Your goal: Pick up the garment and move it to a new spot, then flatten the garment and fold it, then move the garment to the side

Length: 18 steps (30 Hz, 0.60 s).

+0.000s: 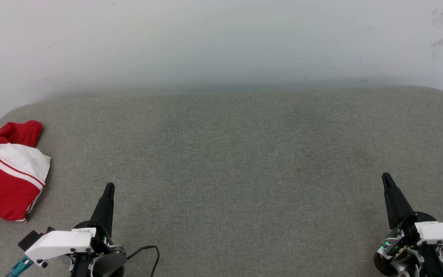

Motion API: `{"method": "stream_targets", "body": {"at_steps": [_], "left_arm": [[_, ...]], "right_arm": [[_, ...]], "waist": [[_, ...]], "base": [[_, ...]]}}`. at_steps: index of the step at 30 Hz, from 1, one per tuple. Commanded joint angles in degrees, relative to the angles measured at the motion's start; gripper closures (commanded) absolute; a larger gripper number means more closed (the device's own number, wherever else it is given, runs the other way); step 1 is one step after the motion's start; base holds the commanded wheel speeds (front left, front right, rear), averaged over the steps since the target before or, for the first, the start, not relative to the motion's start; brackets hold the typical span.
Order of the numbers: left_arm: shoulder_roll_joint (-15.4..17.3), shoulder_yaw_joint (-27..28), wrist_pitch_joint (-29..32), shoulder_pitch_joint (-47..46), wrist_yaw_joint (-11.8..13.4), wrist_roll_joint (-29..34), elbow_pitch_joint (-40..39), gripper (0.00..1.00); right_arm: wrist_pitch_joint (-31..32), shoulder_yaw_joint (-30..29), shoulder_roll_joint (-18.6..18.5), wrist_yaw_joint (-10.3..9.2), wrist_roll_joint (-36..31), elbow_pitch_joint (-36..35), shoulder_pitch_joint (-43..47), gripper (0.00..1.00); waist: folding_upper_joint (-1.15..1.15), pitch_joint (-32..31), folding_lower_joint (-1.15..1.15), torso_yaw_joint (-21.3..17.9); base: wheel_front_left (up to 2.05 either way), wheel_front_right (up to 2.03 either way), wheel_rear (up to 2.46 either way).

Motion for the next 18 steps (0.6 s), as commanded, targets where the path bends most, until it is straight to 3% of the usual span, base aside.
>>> {"method": "stream_targets", "body": {"at_steps": [1, 18], "left_arm": [[-0.05, 0.22, 0.18, -0.48, -0.19, 0.35, 0.04, 1.00], [-0.07, 0.23, 0.21, -0.48, -0.19, 0.33, 0.04, 1.00]], "right_arm": [[0.02, -0.02, -0.16, 0.17, -0.24, 0.05, -0.63, 1.00], [0.02, -0.02, -0.16, 0.17, -0.25, 0.05, -0.63, 1.00]], "waist": [[0.00, 0.00, 0.00, 0.00], [0.00, 0.00, 0.00, 0.00]], "base": [[0.00, 0.00, 0.00], [0.00, 0.00, 0.00]]}}
